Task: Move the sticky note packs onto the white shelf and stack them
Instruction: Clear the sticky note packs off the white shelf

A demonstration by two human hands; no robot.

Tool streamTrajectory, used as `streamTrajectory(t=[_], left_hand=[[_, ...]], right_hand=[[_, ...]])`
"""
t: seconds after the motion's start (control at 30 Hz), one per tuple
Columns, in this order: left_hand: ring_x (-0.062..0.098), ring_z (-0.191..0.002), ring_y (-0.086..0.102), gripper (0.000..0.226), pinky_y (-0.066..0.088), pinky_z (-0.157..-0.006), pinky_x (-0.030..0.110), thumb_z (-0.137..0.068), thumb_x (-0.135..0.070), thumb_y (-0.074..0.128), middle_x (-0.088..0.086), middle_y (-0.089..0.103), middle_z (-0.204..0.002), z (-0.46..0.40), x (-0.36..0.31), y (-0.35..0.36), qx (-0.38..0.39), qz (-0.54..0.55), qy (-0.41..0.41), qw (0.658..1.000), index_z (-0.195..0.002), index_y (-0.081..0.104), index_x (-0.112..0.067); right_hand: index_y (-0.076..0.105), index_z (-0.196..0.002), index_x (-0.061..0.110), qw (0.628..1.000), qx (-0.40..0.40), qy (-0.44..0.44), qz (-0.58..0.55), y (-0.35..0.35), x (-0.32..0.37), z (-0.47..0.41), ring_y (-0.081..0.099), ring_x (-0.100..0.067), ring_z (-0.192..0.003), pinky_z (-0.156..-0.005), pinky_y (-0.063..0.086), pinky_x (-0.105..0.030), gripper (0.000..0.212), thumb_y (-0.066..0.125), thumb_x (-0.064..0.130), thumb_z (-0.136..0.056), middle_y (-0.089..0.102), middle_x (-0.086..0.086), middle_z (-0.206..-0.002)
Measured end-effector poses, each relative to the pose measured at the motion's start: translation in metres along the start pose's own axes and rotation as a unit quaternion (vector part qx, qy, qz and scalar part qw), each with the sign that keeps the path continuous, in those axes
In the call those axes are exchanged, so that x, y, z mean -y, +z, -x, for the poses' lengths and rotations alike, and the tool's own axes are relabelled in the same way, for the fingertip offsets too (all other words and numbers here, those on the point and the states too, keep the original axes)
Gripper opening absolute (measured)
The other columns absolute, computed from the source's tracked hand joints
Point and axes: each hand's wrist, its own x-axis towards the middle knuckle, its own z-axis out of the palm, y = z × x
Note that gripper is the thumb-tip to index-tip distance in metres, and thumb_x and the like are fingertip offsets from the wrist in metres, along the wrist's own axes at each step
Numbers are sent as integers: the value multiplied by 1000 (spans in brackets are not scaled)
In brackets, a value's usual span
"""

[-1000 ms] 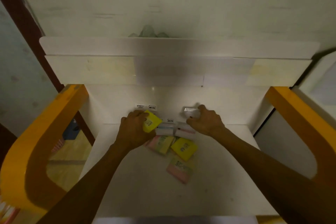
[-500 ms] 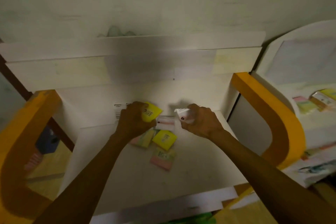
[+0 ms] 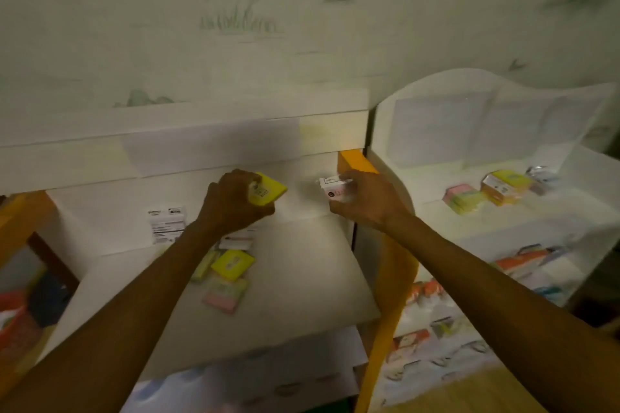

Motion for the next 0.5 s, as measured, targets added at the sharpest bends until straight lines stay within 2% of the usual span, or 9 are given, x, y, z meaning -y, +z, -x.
streamTrajectory(t=[0.13, 0.2, 0.3, 0.5], left_hand=[[23, -117, 53, 96, 41, -97, 36, -42, -75, 46, 1, 57, -126, 6, -69, 10, -21, 2, 35, 999, -121, 59, -23], [25, -116, 55, 95, 44, -96, 39, -44, -75, 50, 3, 58, -125, 9, -105, 15, -29, 5, 55, 998, -122, 60, -21], [27, -114, 55, 86, 45, -95, 42, -51, -64, 62, 6, 59, -125, 12, -155, 26, -21, 8, 75, 997, -124, 59, -18], [27, -117, 53, 89, 45, -96, 41, -51, -62, 64, 8, 56, -128, 2, -242, 61, 26, 3, 115, 993, -127, 56, -18]], right_hand=[[54, -133, 20, 1000, -8, 3, -2, -55, -45, 29, 60, -19, -113, -86, 44, -22, 69, 76, 47, -74, 60, -3, -132], [55, -132, 20, 1000, -14, 7, 6, -78, -68, 43, 59, -18, -113, -83, 41, -20, 68, 76, 48, -74, 61, -3, -130], [58, -129, 17, 1000, -18, 15, 17, -109, -100, 63, 62, -20, -110, -88, 47, -26, 67, 77, 47, -73, 64, -5, -126], [61, -126, 17, 997, -44, 63, 14, -159, -169, 87, 63, -20, -107, -90, 51, -31, 65, 78, 39, -68, 66, -4, -122]])
